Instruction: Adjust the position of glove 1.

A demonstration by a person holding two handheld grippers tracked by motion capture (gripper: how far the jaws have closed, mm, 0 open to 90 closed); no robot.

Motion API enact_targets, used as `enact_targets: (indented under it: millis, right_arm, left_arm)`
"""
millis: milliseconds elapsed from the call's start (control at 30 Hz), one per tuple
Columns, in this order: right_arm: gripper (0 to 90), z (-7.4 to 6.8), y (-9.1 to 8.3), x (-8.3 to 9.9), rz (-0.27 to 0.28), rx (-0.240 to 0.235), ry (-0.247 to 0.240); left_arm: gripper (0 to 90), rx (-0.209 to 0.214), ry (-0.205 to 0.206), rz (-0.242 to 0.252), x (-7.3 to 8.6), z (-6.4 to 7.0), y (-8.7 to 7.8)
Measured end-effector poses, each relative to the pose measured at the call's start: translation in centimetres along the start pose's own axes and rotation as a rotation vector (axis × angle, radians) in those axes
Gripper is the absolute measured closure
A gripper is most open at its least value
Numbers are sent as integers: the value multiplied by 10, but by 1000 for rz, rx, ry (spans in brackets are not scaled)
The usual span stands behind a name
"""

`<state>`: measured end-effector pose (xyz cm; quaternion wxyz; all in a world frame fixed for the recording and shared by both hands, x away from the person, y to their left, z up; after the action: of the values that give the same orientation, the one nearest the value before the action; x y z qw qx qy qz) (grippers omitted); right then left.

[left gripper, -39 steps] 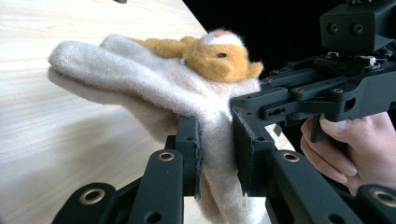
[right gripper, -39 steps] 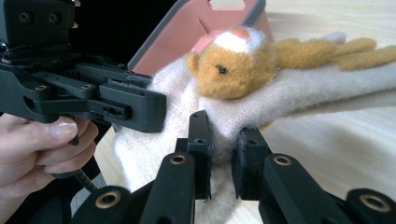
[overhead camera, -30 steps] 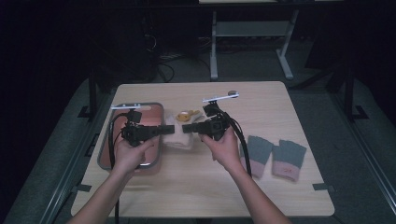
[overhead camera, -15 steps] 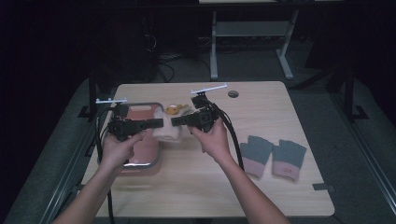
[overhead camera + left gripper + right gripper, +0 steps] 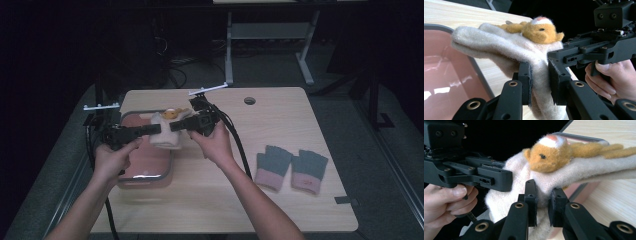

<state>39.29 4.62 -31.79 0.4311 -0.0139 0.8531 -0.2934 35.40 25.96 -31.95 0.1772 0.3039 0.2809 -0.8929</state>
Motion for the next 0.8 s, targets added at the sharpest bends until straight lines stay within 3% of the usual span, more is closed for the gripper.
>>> enact_targets:
  millis: [467,800]
  right_arm:
    - [794,-13,36,-16,-35,-45,-9]
    - [794,-16,53,-20,-54,-65,-15]
  left_arm:
    - [735,-40,-28,30,-1,-21,-29]
    - [739,-60,-40,35,1,-33,-40]
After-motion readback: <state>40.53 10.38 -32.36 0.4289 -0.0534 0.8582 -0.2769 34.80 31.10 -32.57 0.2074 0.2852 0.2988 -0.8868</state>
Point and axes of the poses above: each handheld gripper's, and its own axes: y roughly forward along the jaws, x roughly out of its underside, z roughly to its right, the point moved 3 cm from there along y, roughly forward along the jaws, and after that the axes turned 7 degrees about -y, right-handed, at the moved point
